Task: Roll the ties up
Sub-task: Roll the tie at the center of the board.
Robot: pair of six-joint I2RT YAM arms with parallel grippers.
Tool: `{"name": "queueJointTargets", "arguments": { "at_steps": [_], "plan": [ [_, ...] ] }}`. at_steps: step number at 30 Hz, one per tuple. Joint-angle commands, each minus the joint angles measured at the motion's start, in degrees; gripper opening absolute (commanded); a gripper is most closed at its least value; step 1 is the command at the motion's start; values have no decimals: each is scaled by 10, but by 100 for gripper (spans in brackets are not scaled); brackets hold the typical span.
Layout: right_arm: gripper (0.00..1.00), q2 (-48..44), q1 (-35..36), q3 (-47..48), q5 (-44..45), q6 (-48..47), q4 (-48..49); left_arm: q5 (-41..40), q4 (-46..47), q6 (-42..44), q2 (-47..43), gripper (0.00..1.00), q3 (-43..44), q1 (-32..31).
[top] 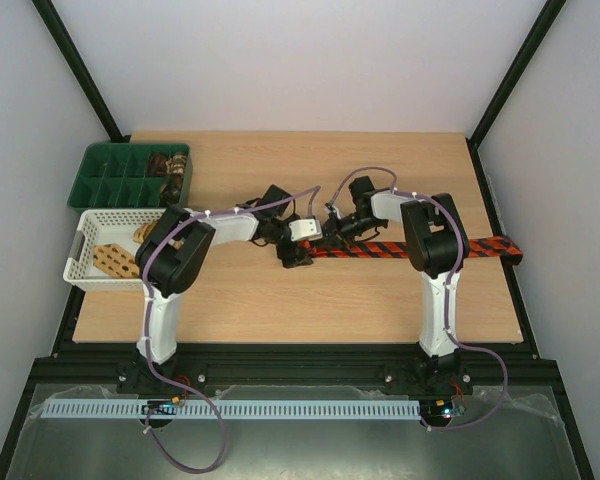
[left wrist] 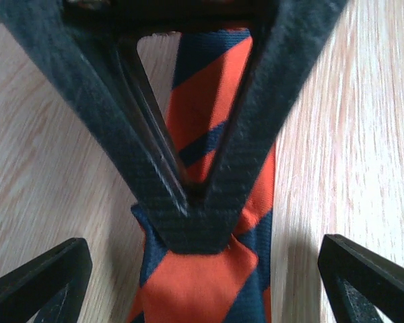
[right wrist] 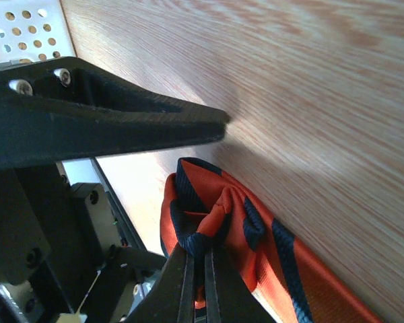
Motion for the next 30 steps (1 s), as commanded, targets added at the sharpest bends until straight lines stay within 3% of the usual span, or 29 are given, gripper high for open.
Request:
{"name": "queueJointTargets", "arguments": {
  "at_steps": [1, 5, 10, 16, 22, 25, 27, 30],
  "plan": [
    [1, 3, 3, 11, -24, 4, -17, 9, 6, 11, 23, 90, 9, -11],
    [1, 4, 3, 21, -30, 2, -20, 4, -26, 55, 16, 71, -8, -13],
    [1, -1, -4, 17, -34, -10, -35, 11, -40, 71, -2, 38, -30, -6],
    [1, 9, -32, 43, 5, -95, -123, 5, -50, 64, 9, 29, -13, -6],
    [1, 35, -34, 50, 51, -124, -140, 6, -49, 67, 10, 32, -13, -6],
    [1, 46, -34, 39, 75, -136, -136, 4, -49, 65, 13, 38, -11, -5],
    [1, 48, -34, 27, 85, -141, -124, 7, -42, 54, 3, 60, -11, -2],
    [1, 53, -34, 20, 96, -144, -111, 42, -10, 25, -36, 82, -22, 13]
  ]
}}
